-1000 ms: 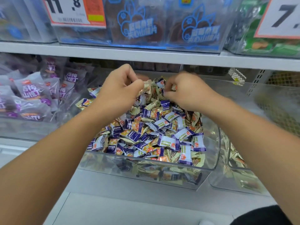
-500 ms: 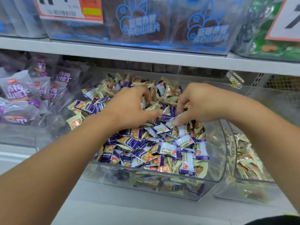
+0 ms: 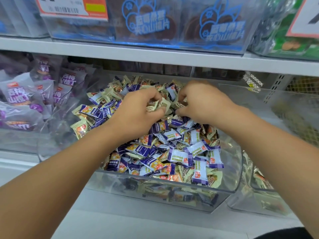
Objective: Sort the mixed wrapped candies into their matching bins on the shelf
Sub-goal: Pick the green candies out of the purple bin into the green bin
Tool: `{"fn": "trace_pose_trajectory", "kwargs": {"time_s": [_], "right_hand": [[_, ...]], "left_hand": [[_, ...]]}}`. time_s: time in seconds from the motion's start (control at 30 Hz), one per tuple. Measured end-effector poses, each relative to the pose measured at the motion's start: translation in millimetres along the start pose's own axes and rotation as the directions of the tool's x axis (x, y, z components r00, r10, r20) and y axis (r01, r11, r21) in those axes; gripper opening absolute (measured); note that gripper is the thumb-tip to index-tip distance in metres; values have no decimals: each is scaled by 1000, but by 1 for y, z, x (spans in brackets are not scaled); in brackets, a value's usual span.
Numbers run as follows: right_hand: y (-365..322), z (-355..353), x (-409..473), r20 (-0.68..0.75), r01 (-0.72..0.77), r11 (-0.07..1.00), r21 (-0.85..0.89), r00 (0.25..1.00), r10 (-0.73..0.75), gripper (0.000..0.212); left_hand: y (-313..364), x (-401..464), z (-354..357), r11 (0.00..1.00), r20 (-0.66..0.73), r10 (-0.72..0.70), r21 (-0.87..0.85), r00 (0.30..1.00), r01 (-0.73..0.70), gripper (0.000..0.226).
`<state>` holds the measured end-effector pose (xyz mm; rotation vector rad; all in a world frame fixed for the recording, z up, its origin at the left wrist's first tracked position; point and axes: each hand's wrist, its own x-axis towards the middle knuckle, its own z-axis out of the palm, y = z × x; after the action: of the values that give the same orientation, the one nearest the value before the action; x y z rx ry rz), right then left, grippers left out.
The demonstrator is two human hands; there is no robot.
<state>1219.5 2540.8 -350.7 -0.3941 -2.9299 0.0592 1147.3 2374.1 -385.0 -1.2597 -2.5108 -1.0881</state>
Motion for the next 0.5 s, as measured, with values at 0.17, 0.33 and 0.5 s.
{"fn": "trace_pose_trajectory", "kwargs": {"time_s": [0.17, 0.33, 0.5], "right_hand": [[8, -11, -4, 52, -28, 992, 120, 998, 22, 47], [14, -14, -1, -29, -70, 987, 146, 997, 74, 39], [12, -3, 9, 52, -77, 992, 104, 996, 72, 35]], "left_hand": [[0, -2, -7, 966, -45, -160, -212, 986, 147, 9], [2, -2, -10, 979, -44, -192, -75, 980, 188, 25], [3, 1, -5, 985, -97, -165, 24, 981, 168, 31]]}}
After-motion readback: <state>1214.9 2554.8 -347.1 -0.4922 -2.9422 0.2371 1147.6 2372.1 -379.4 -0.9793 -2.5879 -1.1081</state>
